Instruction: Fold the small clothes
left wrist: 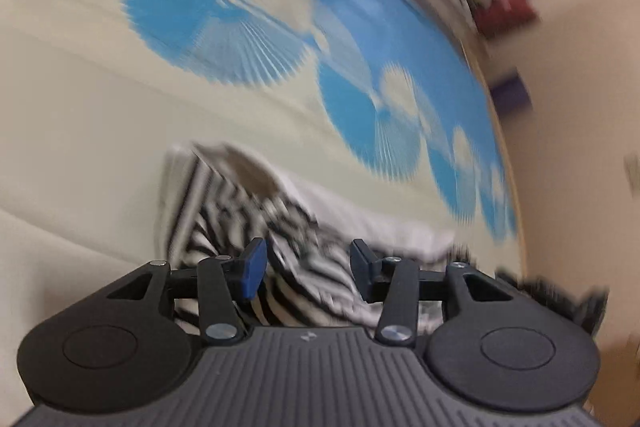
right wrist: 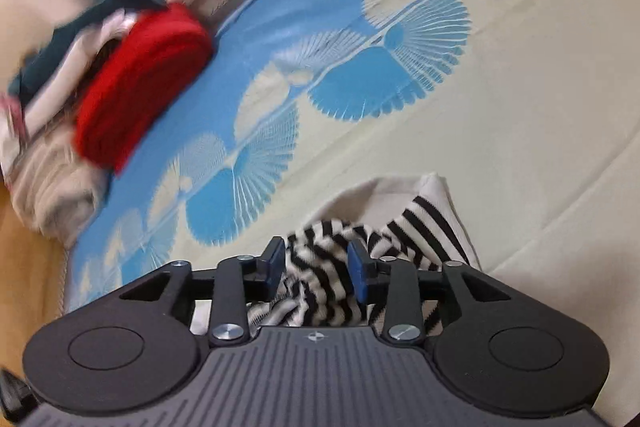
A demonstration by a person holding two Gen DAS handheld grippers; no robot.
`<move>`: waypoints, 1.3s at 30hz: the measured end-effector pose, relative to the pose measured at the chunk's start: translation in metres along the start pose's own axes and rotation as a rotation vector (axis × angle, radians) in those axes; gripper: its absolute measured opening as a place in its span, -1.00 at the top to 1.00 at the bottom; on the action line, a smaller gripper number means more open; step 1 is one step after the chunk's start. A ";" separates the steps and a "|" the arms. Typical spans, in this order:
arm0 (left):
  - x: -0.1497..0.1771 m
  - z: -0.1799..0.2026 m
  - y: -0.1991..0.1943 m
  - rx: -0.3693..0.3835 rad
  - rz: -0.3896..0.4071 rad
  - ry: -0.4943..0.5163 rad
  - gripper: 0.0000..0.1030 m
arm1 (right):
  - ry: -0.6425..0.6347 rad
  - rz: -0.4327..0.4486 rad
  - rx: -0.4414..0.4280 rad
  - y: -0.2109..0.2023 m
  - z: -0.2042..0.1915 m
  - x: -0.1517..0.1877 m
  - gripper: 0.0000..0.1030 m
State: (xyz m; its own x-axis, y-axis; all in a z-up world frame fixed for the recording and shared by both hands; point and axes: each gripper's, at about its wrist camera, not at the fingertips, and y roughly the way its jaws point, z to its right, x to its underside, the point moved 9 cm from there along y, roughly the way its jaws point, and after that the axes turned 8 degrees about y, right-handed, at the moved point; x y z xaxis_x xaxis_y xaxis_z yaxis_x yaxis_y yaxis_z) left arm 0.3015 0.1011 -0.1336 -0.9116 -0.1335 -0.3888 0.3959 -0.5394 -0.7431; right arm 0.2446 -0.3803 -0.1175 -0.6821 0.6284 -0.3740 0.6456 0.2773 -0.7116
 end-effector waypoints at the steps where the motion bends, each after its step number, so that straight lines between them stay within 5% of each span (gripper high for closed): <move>1: 0.004 0.002 0.006 -0.017 -0.018 0.022 0.03 | -0.036 -0.032 0.002 0.005 -0.003 0.007 0.17; 6: 0.022 -0.007 0.033 -0.105 -0.098 -0.005 0.12 | -0.098 -0.148 0.044 0.031 -0.003 0.035 0.15; 8: 0.022 -0.008 0.038 -0.102 -0.104 -0.006 0.51 | -0.113 -0.160 0.054 0.038 -0.006 0.038 0.20; 11: 0.020 -0.010 0.045 -0.117 -0.110 0.006 0.85 | -0.120 -0.147 0.013 0.041 -0.013 0.036 0.73; 13: 0.007 -0.009 0.040 -0.085 -0.051 -0.020 0.86 | -0.097 -0.090 -0.015 0.037 -0.018 0.024 0.80; 17: -0.047 0.011 0.009 0.056 0.208 -0.031 0.86 | 0.006 0.138 -0.202 0.007 -0.042 -0.026 0.81; 21: -0.067 0.010 0.023 0.010 0.245 -0.039 0.86 | 0.016 0.174 -0.170 0.032 -0.054 -0.046 0.80; 24: -0.071 0.000 0.045 -0.039 0.195 -0.078 0.79 | 0.037 0.141 -0.078 0.063 -0.050 -0.049 0.70; 25: -0.072 -0.006 0.050 -0.051 0.171 -0.098 0.66 | 0.049 0.128 -0.042 0.071 -0.045 -0.049 0.50; 29: -0.075 -0.022 0.046 0.006 0.145 -0.140 0.57 | 0.058 0.117 -0.014 0.074 -0.034 -0.051 0.44; 31: -0.078 -0.026 0.035 0.008 0.175 -0.115 0.52 | -0.008 0.143 -0.022 0.061 -0.031 -0.053 0.40; 34: -0.080 -0.035 0.015 -0.038 0.228 -0.070 -0.03 | -0.108 0.172 0.030 0.049 -0.019 -0.058 0.08; 39: -0.069 -0.050 0.019 -0.083 0.150 -0.027 -0.03 | -0.244 0.079 0.044 0.057 -0.008 -0.046 0.04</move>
State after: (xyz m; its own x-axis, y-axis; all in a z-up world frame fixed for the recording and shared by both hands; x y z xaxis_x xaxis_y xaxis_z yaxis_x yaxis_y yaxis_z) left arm 0.3773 0.1421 -0.1481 -0.8438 -0.2303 -0.4847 0.5345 -0.4410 -0.7210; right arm 0.3156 -0.3878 -0.1355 -0.6961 0.4513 -0.5584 0.6885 0.1991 -0.6974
